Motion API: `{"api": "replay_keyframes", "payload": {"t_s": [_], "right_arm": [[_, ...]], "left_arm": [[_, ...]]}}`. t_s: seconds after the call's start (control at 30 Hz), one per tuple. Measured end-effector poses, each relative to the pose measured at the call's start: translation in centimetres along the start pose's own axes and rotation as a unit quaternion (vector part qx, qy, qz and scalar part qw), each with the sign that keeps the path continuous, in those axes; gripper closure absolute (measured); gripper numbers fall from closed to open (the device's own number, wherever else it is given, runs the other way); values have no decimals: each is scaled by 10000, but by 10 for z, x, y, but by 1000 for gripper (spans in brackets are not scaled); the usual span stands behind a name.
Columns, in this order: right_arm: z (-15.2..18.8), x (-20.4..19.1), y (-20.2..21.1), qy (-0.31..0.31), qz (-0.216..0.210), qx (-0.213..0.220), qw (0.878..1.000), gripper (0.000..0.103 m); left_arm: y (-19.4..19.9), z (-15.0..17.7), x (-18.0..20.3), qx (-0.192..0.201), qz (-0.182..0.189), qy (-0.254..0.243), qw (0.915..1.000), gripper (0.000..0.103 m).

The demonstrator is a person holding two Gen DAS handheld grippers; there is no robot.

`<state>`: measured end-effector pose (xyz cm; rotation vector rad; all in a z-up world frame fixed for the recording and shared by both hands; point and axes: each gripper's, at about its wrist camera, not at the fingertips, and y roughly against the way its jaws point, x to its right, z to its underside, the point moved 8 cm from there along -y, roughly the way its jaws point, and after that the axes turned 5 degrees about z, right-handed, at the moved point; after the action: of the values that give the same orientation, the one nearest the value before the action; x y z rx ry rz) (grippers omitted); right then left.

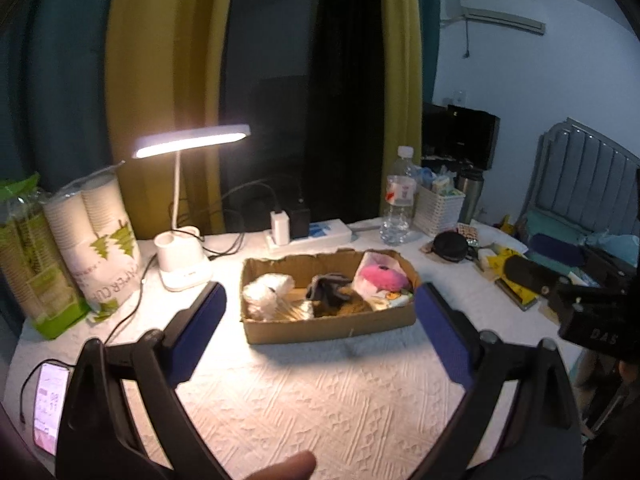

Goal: Organize soft objects

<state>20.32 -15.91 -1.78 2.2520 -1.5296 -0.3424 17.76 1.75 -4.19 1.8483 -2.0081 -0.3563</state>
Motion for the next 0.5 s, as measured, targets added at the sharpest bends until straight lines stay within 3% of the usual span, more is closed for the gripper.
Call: {"api": "replay_keyframes", "payload": {"t_s": [0.5], "right_arm": [[-5,-3,40,5,148,252,9996,29]], "left_arm": [[47,-11,7,369,-74,-135,9992,7]]}}
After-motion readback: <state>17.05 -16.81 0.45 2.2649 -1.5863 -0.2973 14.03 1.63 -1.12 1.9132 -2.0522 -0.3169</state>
